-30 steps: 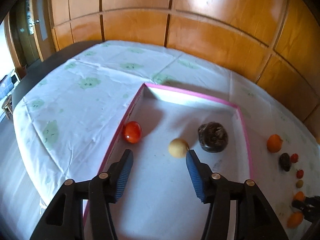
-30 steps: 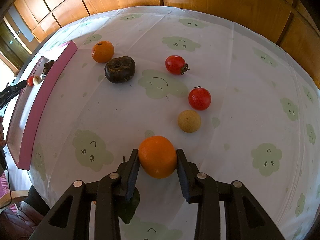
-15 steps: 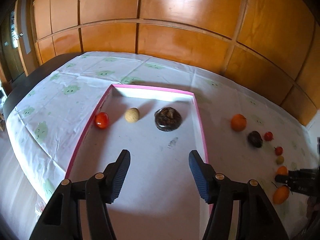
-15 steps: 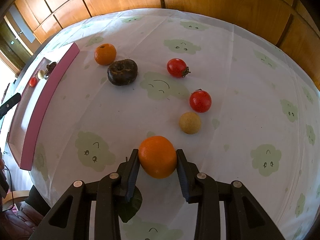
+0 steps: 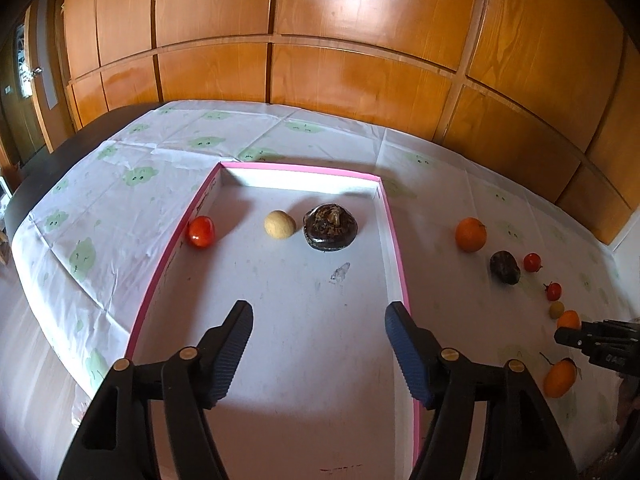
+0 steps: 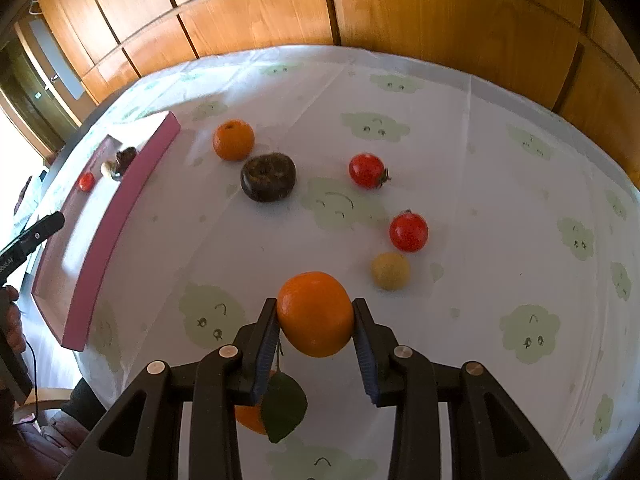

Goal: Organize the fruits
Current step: 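Carry the orange into the tray and open the right gripper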

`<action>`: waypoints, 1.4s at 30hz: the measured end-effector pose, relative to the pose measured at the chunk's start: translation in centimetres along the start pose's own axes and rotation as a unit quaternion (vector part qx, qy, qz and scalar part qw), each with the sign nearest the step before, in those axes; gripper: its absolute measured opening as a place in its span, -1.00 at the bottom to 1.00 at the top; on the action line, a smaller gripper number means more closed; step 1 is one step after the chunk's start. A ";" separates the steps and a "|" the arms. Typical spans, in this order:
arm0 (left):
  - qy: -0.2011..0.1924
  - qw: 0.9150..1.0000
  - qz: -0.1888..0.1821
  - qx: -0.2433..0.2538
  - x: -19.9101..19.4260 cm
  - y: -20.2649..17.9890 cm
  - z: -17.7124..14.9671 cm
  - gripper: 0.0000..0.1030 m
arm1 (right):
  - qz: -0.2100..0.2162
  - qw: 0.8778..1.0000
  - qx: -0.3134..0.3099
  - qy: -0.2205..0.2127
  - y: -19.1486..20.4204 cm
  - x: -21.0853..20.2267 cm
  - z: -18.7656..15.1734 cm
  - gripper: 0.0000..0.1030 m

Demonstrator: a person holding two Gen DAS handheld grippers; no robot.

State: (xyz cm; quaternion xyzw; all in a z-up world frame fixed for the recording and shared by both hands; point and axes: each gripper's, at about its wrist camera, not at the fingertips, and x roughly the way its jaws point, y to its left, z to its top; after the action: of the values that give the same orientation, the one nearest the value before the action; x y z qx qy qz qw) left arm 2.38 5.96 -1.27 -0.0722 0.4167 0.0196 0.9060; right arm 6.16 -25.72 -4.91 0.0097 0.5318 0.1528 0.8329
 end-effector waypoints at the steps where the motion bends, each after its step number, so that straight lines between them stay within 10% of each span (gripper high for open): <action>1: 0.000 1.000 0.000 -0.001 0.0 0.1 0.0 0.35 | 0.001 1.000 0.000 -0.004 0.2 -0.1 0.1 -0.30; 27: -0.023 0.998 0.039 -0.054 -1.2 5.7 -0.5 0.40 | 0.137 0.987 -0.086 -0.007 20.4 3.3 7.2 -0.30; 42: -0.012 0.998 0.037 -0.059 -0.5 6.3 -1.1 0.39 | 0.113 0.989 -0.090 -0.027 21.5 3.5 7.2 -0.29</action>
State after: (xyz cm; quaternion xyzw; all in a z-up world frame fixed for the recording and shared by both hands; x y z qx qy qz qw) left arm 0.68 12.03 -2.30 -0.1097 0.4066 0.0782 0.9036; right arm 8.63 -3.27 -1.05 -0.0010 0.4885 0.2925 0.8221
